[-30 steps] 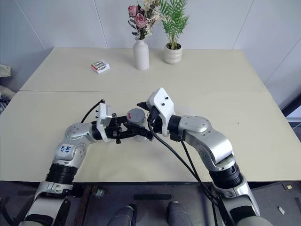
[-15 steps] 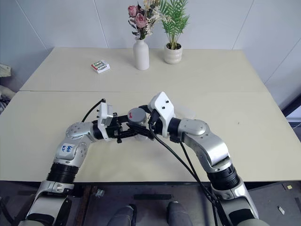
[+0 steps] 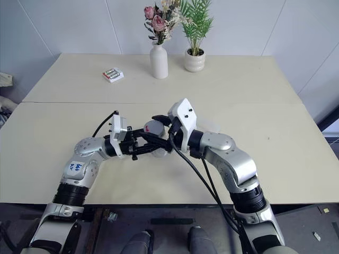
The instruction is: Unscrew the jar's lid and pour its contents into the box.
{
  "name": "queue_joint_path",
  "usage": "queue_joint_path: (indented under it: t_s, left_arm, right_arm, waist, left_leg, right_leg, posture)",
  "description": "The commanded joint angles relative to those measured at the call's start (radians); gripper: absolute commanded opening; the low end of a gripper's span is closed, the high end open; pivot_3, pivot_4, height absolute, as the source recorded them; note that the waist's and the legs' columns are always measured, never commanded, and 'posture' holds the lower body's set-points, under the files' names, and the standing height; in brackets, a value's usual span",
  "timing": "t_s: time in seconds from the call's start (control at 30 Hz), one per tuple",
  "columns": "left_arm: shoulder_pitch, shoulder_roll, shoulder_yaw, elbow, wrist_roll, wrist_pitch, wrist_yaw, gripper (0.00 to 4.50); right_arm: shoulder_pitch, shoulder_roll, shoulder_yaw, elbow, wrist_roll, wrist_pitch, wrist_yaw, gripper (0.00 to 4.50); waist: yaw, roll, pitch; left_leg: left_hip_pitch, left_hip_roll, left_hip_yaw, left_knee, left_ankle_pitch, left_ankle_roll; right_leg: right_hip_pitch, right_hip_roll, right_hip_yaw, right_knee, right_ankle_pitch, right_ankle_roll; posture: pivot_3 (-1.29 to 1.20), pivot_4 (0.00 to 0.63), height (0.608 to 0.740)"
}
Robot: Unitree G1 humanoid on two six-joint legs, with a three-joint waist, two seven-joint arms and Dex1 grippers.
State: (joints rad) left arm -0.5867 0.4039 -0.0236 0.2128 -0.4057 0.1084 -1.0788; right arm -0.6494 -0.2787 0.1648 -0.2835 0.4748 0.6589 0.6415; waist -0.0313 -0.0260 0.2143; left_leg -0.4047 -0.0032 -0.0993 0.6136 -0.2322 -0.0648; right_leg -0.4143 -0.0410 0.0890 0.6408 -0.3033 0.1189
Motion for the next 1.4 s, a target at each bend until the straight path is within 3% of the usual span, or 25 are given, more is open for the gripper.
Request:
queue_joint_path:
  t_s: [0.03, 0.47, 0.6, 0.87, 1.0, 1.13, 1.4]
  left_arm:
    - [-0.017, 0.001, 0.015, -0.023, -0.004, -0.012, 0.004, 2.09]
    - [-0.02, 0.001, 0.015, -0.034, -0.006, -0.006, 0.009, 2.09]
    - [-0.019, 0.0, 0.013, -0.035, -0.007, -0.003, 0.009, 2.09]
    - [-0.008, 0.003, 0.012, -0.05, -0.013, 0.007, 0.003, 2.09]
    - [-0.007, 0.012, 0.011, -0.055, -0.022, 0.017, -0.024, 2.09]
    - [-0.019, 0.033, 0.005, -0.049, -0.039, 0.034, -0.094, 2.09]
    - [-0.057, 0.03, -0.014, -0.02, -0.034, 0.027, -0.159, 2.09]
  right_arm:
    - [-0.02, 0.002, -0.016, -0.028, 0.014, -0.006, 0.005, 3.38]
    - [-0.023, 0.004, -0.003, -0.009, 0.005, -0.012, 0.015, 3.38]
    - [-0.022, 0.005, 0.002, -0.003, 0.004, -0.017, 0.023, 2.6]
    - [-0.029, 0.015, -0.011, -0.005, 0.019, -0.015, 0.034, 2.57]
    - [-0.043, 0.004, -0.021, -0.003, 0.068, -0.019, 0.116, 2.57]
    - [-0.093, -0.061, -0.015, 0.016, 0.177, -0.007, 0.367, 2.57]
    - [-0.198, -0.106, 0.032, 0.167, 0.137, -0.056, 0.611, 2.57]
  waist:
    - [0.0, 0.0, 0.0]
    - [0.0, 0.0, 0.0]
    - [0.0, 0.0, 0.0]
    - [0.0, 0.0, 0.0]
    - [0.0, 0.0, 0.0]
    - [0.0, 0.0, 0.0]
    - [-0.003, 0.0, 0.0]
  left_leg:
    - [0.0, 0.0, 0.0, 0.0, 0.0, 0.0]
    - [0.0, 0.0, 0.0, 0.0, 0.0, 0.0]
    - [0.0, 0.0, 0.0, 0.0, 0.0, 0.0]
    - [0.0, 0.0, 0.0, 0.0, 0.0, 0.0]
    - [0.0, 0.0, 0.0, 0.0, 0.0, 0.0]
    - [0.0, 0.0, 0.0, 0.0, 0.0, 0.0]
    - [0.001, 0.0, 0.0, 0.001, 0.001, 0.0]
  right_leg:
    - [0.0, 0.0, 0.0, 0.0, 0.0, 0.0]
    - [0.0, 0.0, 0.0, 0.001, 0.0, 0.0]
    - [0.0, 0.0, 0.0, 0.001, 0.0, 0.0]
    - [0.0, 0.0, 0.0, 0.001, 0.0, 0.0]
    - [0.0, 0.0, 0.0, 0.001, 0.0, 0.0]
    - [0.0, 0.0, 0.0, 0.001, 0.0, 0.0]
    - [0.0, 0.0, 0.0, 0.002, 0.0, 0.0]
  posture:
    - [0.0, 0.15, 0.74]
    - [0.0, 0.15, 0.74]
    - [0.0, 0.15, 0.74]
    - [0.0, 0.15, 0.74]
    - [0.0, 0.15, 0.74]
    - [0.0, 0.15, 0.74]
    - [0.0, 0.15, 0.74]
